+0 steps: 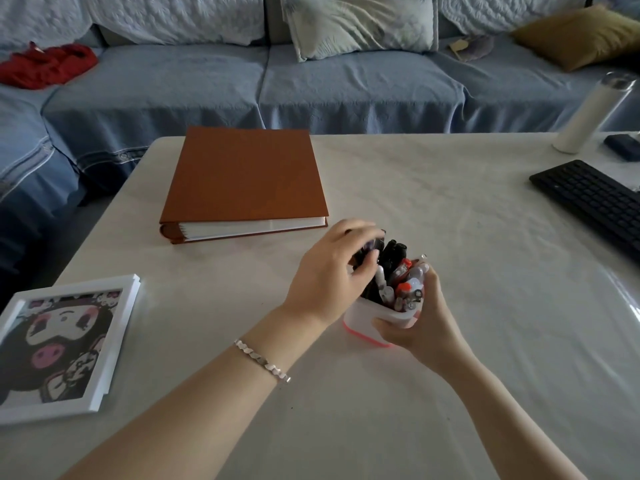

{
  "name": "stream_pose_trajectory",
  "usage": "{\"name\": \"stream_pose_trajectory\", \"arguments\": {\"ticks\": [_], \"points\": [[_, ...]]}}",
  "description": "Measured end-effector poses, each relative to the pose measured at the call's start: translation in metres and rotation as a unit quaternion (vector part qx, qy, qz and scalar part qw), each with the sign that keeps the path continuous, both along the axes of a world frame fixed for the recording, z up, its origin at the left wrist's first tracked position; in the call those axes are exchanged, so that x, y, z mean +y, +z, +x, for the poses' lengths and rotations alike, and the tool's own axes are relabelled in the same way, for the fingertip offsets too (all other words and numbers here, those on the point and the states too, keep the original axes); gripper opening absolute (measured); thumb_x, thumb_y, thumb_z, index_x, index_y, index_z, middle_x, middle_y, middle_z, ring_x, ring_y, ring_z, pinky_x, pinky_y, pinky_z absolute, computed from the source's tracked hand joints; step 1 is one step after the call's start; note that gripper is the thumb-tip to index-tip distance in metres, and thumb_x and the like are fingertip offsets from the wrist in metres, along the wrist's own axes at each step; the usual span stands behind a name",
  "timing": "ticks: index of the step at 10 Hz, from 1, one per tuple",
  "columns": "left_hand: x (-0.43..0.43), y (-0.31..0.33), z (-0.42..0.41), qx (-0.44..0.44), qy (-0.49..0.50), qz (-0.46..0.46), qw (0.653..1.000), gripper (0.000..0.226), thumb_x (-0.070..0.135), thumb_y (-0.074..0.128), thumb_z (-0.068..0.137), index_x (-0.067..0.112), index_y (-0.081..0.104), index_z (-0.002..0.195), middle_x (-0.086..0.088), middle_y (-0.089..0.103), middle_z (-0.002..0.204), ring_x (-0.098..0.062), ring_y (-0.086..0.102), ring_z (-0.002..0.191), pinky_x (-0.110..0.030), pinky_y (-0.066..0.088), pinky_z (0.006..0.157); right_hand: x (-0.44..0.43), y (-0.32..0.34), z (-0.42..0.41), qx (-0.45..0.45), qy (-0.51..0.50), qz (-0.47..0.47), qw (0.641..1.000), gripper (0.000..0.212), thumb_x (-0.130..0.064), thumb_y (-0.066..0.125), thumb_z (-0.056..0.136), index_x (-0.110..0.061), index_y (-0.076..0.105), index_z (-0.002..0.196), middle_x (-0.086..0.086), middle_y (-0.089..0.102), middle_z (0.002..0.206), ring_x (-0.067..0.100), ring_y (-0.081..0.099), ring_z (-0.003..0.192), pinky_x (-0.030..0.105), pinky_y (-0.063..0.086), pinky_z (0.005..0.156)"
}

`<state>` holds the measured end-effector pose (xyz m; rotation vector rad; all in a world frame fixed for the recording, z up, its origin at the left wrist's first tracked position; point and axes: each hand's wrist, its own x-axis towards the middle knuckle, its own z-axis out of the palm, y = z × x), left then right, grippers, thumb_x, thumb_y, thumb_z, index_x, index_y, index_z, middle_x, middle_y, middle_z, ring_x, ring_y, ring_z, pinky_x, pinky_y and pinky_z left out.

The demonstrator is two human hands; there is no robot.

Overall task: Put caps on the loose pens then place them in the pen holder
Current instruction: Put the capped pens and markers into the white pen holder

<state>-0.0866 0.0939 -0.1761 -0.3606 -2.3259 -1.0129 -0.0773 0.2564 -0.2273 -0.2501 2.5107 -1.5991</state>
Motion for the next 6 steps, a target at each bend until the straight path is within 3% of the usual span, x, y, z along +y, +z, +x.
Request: {"name": "stream_pose_trajectory", "arguments": {"ticks": [1, 2, 3, 4, 5, 6], "points": [[-0.003, -0.007, 0.002, -0.038, -0.005, 0.005, 0.999, 0.028, 0.019, 0.049, 0.086, 0.008, 0.064, 0.107, -0.007, 0.066, 0.112, -0.006, 0.055, 0.105, -0.008, 0.040, 0.091, 0.000, 0.000, 0.000, -0.001, -0.001, 0.000, 1.000, 0.088, -0.017, 0.082, 0.063, -0.049, 0.022, 0.119, -0.033, 0.044, 0.106, -0.032, 0.044, 0.090, -0.007, 0.036, 0.070], [-0.005, -0.018, 0.004, -0.126, -0.087, -0.024, 0.988, 0.040, 0.027, 0.037, 0.093, 0.008, 0.051, 0.126, -0.004, 0.042, 0.142, -0.010, 0.028, 0.134, -0.024, 0.025, 0.110, -0.001, 0.003, 0.001, 0.005, 0.003, -0.002, 1.000, 0.086, -0.011, 0.081, 0.063, -0.046, 0.022, 0.116, -0.029, 0.046, 0.106, -0.026, 0.048, 0.089, -0.007, 0.036, 0.069], [-0.006, -0.021, 0.013, -0.197, -0.150, -0.014, 0.969, 0.050, 0.017, 0.034, 0.094, 0.023, 0.020, 0.141, 0.013, 0.017, 0.147, -0.007, 0.016, 0.140, -0.021, 0.014, 0.114, -0.001, -0.001, 0.001, 0.026, 0.002, -0.002, 1.000, 0.076, 0.001, 0.076, 0.064, -0.031, 0.027, 0.113, 0.000, 0.054, 0.104, 0.007, 0.056, 0.083, 0.000, 0.042, 0.065], [-0.008, -0.020, 0.022, -0.157, -0.148, -0.022, 0.976, 0.055, 0.020, 0.027, 0.094, 0.030, 0.003, 0.143, 0.014, 0.016, 0.146, -0.005, 0.016, 0.139, -0.021, 0.015, 0.114, 0.003, -0.007, 0.000, 0.012, 0.004, 0.005, 1.000, 0.082, -0.013, 0.081, 0.062, -0.040, 0.026, 0.118, -0.007, 0.055, 0.112, 0.008, 0.059, 0.094, 0.002, 0.044, 0.067], [-0.012, -0.025, 0.025, -0.086, -0.141, -0.075, 0.983, 0.051, 0.031, 0.022, 0.097, 0.019, 0.006, 0.144, 0.007, 0.012, 0.152, -0.010, 0.009, 0.142, -0.030, 0.013, 0.115, 0.003, -0.006, -0.001, 0.013, 0.015, -0.003, 1.000, 0.083, -0.010, 0.080, 0.063, -0.045, 0.027, 0.115, -0.011, 0.056, 0.109, 0.004, 0.059, 0.090, 0.007, 0.048, 0.065], [-0.012, -0.024, 0.020, -0.079, -0.162, -0.141, 0.973, 0.050, 0.038, 0.015, 0.096, 0.020, 0.013, 0.143, 0.007, 0.015, 0.152, -0.010, 0.007, 0.142, -0.033, 0.013, 0.114, 0.004, -0.009, -0.002, 0.023, 0.008, -0.001, 1.000, 0.086, -0.012, 0.082, 0.060, -0.039, 0.029, 0.121, -0.007, 0.056, 0.111, 0.010, 0.061, 0.095, 0.010, 0.048, 0.066]]}}
